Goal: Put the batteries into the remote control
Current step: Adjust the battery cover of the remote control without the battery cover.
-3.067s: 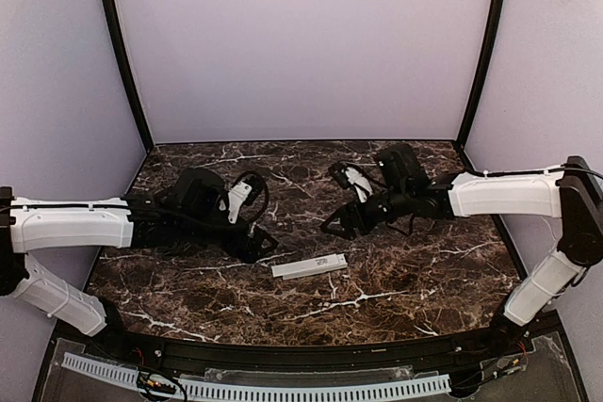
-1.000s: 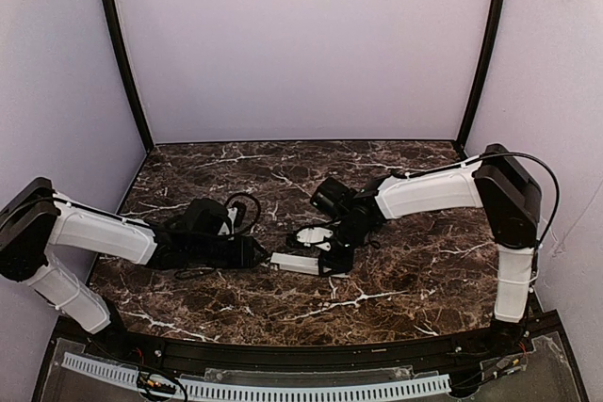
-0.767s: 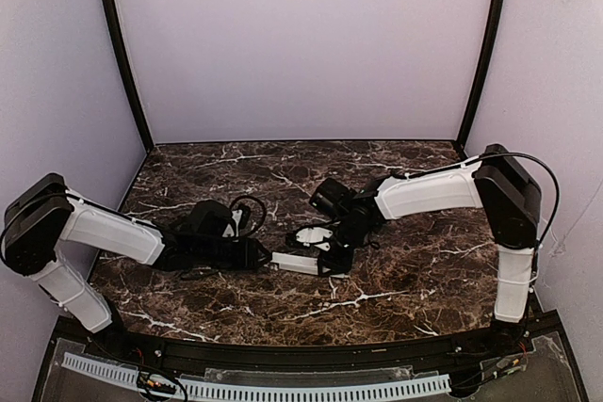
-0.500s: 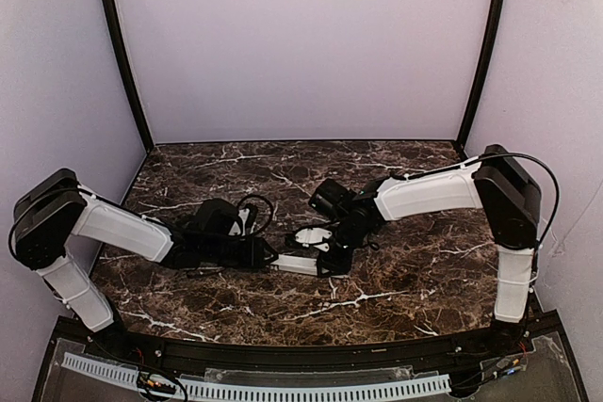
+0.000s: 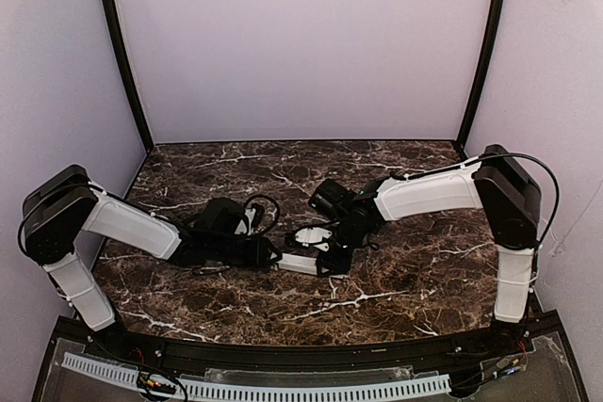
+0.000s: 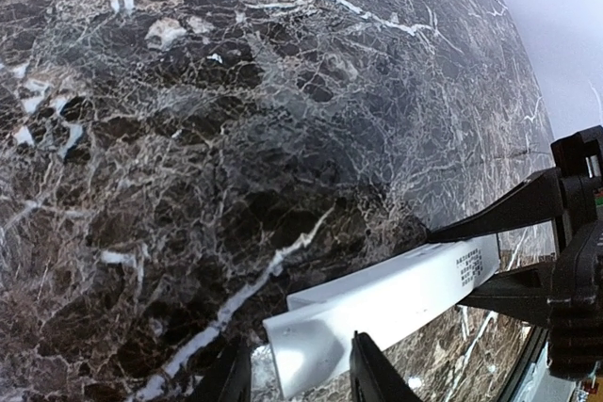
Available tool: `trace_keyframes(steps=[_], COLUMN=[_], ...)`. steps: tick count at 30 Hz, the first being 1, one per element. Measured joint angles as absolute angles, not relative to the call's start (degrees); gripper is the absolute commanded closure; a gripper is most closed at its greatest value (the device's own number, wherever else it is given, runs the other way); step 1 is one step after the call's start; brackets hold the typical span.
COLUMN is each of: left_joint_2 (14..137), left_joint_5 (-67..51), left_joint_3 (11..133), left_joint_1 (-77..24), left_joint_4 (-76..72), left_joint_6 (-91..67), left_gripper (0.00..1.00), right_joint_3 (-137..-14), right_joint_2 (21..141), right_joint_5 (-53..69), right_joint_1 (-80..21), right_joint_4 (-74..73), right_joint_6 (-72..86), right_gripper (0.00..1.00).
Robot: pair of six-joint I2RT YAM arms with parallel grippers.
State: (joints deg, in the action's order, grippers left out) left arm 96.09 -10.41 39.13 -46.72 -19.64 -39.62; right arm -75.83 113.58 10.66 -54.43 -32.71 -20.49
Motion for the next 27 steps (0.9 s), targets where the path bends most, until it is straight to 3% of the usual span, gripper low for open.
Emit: trace_keyframes(steps=[27], left_joint_2=[97.51], left_joint_5=[-10.50], left_joint_3=[41.82], left_joint_1=[-47.18], left_joint_4=[-17.58], left_joint_6=[-38.19], left_gripper=[0.75], right_joint_3=[-75.83], right_joint_2=[113.58], right_joint_5=[10.13], right_joint_1=[-54.46], right_joint_4=[-32.73], right_joint_6=[-20.25], right_gripper=[0.68])
